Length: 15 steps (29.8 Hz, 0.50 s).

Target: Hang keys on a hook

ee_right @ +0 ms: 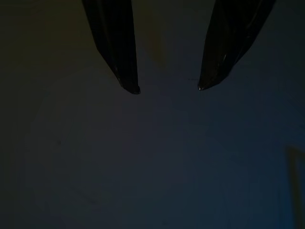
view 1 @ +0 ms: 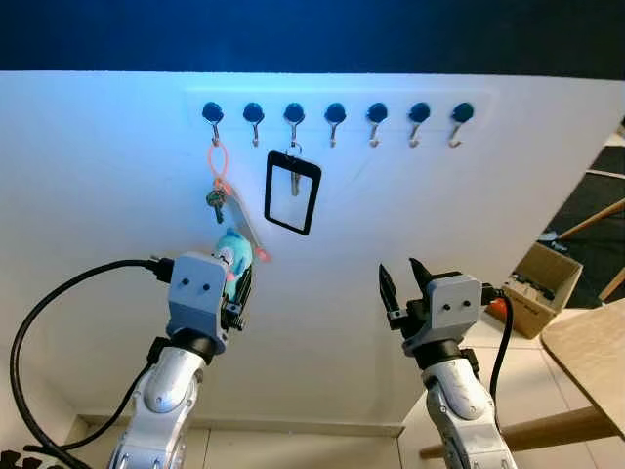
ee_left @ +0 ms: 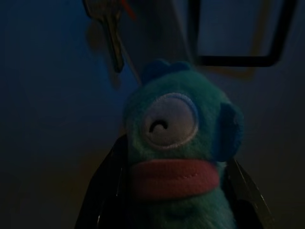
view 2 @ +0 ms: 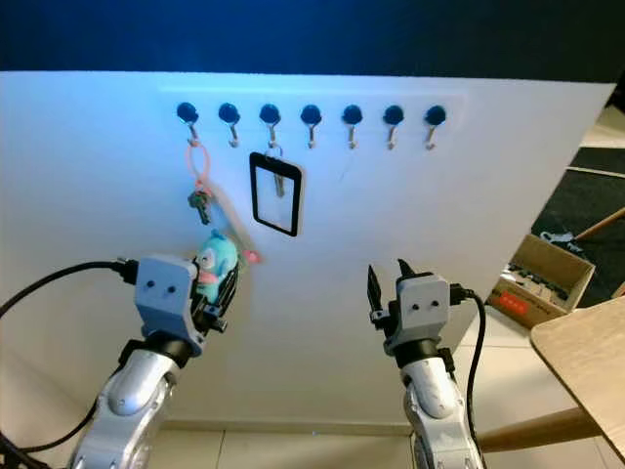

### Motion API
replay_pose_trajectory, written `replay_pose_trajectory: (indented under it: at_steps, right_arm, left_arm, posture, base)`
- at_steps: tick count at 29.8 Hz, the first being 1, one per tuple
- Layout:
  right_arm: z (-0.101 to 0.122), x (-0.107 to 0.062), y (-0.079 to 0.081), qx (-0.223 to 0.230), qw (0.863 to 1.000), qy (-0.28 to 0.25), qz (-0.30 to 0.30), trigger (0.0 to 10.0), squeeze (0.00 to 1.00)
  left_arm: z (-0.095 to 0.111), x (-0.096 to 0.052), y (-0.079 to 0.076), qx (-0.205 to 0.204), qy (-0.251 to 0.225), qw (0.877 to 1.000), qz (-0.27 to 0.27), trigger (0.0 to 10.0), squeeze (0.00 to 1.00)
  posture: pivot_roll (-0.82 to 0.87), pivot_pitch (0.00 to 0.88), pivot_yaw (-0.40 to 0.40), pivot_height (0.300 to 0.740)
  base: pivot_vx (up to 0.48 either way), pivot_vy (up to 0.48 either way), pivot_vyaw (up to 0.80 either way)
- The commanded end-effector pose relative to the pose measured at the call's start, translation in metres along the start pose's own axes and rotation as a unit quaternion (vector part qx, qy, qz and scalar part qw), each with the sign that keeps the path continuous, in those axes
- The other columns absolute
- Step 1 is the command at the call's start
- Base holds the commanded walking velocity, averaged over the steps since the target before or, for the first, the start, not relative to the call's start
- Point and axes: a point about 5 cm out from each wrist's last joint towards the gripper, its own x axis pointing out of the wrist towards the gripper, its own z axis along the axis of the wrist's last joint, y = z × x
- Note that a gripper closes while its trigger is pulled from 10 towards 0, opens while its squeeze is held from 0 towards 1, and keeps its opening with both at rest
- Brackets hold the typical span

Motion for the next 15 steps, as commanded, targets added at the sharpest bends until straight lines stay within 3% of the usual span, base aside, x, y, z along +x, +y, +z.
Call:
replay_pose_trajectory:
  at_steps: [1, 7, 11, 15]
  right_arm:
    - [-0.003, -0.004, -0.001, 0.0, 1.0, 0.007, -0.002, 10.0, 0.0]
    - [-0.004, -0.005, -0.001, -0.001, 1.0, 0.009, -0.002, 10.0, 0.0]
    - [-0.011, -0.007, 0.0, -0.005, 1.0, 0.021, 0.004, 10.0, 0.0]
    - [-0.023, -0.016, 0.001, -0.017, 0.999, 0.043, 0.014, 10.0, 0.0]
  left_arm:
    - [0.0, -0.006, 0.005, 0.025, -0.001, 1.0, 0.006, 10.0, 0.0]
    - [0.001, -0.018, 0.007, 0.045, -0.001, 0.999, 0.01, 10.0, 0.0]
    - [0.02, -0.018, 0.004, 0.03, -0.028, 0.999, 0.0, 10.0, 0.0]
    - [0.066, -0.006, -0.004, -0.008, -0.098, 0.994, -0.053, 10.0, 0.0]
  posture:
    - [0.11, 0.159, 0.013, 0.74]
    - [0.11, 0.162, 0.011, 0.74]
    - [0.12, 0.164, 0.01, 0.74]
    - [0.13, 0.163, 0.003, 0.74]
  base:
    - [0.0, 0.0, 0.0]
    - [0.0, 0.0, 0.0]
    - [0.0, 0.0, 0.0]
    - [0.0, 0.0, 0.0]
